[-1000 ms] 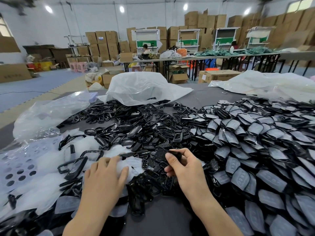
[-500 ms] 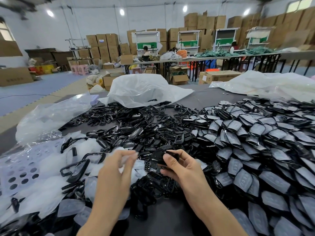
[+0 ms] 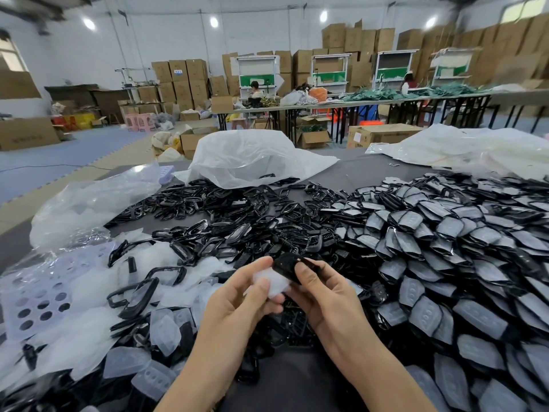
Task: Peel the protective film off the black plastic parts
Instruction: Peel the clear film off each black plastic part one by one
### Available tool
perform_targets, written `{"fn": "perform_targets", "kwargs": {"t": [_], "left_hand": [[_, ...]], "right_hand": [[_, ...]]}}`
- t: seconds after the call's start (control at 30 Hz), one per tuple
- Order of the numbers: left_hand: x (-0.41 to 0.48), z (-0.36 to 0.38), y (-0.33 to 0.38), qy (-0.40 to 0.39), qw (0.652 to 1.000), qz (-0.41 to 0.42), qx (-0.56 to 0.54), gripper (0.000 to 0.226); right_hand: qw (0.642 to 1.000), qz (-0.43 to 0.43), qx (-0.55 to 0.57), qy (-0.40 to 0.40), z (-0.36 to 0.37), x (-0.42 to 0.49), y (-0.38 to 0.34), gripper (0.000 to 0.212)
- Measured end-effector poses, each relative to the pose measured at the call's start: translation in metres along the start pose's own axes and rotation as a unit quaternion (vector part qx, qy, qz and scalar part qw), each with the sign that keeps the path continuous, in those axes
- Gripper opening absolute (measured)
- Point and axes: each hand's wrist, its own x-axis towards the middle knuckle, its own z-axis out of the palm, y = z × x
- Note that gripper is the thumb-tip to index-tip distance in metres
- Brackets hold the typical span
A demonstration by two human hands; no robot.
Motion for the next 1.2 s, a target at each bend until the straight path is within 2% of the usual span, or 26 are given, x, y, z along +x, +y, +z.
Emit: {"fn": "perform_targets", "kwargs": {"t": [0.13, 0.23, 0.4, 0.67, 0.9, 0.97, 1.03, 1.13, 1.2], "left_hand": [[0.001, 0.003, 0.000, 0.048, 0.996, -0.007, -0.076, 0.035], [0.001, 0.003, 0.002, 0.036, 0.994, -0.020, -0.104, 0.024], [-0.001, 0.007, 0.001, 0.020, 0.995, -0.023, -0.093, 0.027], [-0.001, 0.006, 0.004, 0.041, 0.998, 0.001, -0.045, 0.029], [0.000, 0.007, 0.002, 0.050, 0.998, -0.002, -0.024, 0.013], [0.001, 0.007, 0.000, 0.077, 0.997, 0.003, 0.030, 0.011], [-0.001, 0.004, -0.005, 0.113, 0.974, 0.053, 0.190, 0.017], [-0.005, -0.002, -0.008, 0.110, 0.885, 0.158, 0.424, 0.018], [-0.004, -0.009, -0.007, 0.130, 0.848, 0.184, 0.480, 0.018]], "right_hand": [[1.000, 0.004, 0.021, 0.011, -0.001, 0.001, 0.000, 0.016], [1.000, 0.008, 0.025, 0.008, -0.001, 0.001, 0.000, 0.015], [0.999, 0.029, 0.038, 0.001, -0.002, 0.000, 0.004, 0.023], [1.000, 0.019, 0.013, 0.015, -0.003, 0.001, 0.004, 0.031], [0.999, 0.038, 0.035, 0.000, 0.001, -0.001, 0.002, 0.014], [0.997, 0.060, 0.053, -0.021, 0.003, -0.003, 0.000, 0.016], [0.993, 0.084, 0.070, -0.052, 0.005, -0.005, 0.000, 0.021], [0.989, 0.108, 0.064, -0.079, 0.008, -0.008, 0.001, 0.021], [0.992, 0.106, 0.054, -0.048, 0.008, -0.008, 0.001, 0.017]]}}
